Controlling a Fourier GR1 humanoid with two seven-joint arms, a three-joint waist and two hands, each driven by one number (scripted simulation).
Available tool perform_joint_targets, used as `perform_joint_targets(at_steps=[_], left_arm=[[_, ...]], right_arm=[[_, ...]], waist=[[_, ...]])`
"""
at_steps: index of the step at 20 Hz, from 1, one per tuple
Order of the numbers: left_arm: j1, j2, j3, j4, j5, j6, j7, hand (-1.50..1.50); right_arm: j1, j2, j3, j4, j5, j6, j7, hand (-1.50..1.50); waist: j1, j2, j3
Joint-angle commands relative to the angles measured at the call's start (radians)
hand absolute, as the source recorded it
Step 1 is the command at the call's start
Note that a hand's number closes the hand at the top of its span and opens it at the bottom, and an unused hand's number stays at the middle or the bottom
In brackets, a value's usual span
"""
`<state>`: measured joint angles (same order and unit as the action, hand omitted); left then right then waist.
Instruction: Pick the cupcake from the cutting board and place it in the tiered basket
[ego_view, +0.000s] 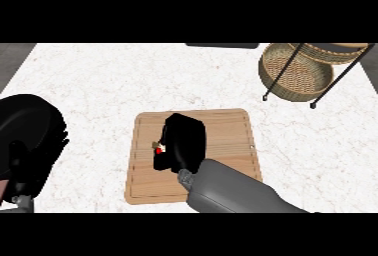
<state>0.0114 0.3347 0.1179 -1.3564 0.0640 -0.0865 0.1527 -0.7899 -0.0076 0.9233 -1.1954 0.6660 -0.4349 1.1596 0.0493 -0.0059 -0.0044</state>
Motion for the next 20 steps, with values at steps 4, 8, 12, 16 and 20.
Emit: perform_joint_targets(at_steps=[4,8,12,16,20], left_arm=[[0.035,-0.01,0.012,-0.013,-0.008,0.024,-0.003,0.0],[0.058,-0.029,0.017,0.007,-0.014,0.037,-0.035,0.0],[0.039,-0.018,0.027,0.02,-0.007,0.024,-0.028,0.0],[0.018,-0.001,0.04,0.015,-0.005,0.018,-0.019,0.0],[0.047,0.004,0.026,-0.013,-0.004,-0.011,-0.008,0.0]], right_arm=[[-0.238,0.007,-0.001,-0.048,0.152,0.167,0.326,1.5],[-0.348,0.007,-0.127,-0.055,0.206,0.225,0.327,1.5],[-0.42,0.007,-0.215,-0.087,0.223,0.285,0.328,1.5],[-0.411,-0.013,-0.321,-0.039,0.277,0.24,0.233,1.5],[-0.431,-0.071,-0.448,-0.034,0.266,0.261,0.139,1.5]], waist=[[-0.041,-0.013,0.003],[-0.054,-0.013,0.003],[-0.059,-0.007,0.003],[-0.056,0.001,0.004],[-0.051,0.002,0.004]])
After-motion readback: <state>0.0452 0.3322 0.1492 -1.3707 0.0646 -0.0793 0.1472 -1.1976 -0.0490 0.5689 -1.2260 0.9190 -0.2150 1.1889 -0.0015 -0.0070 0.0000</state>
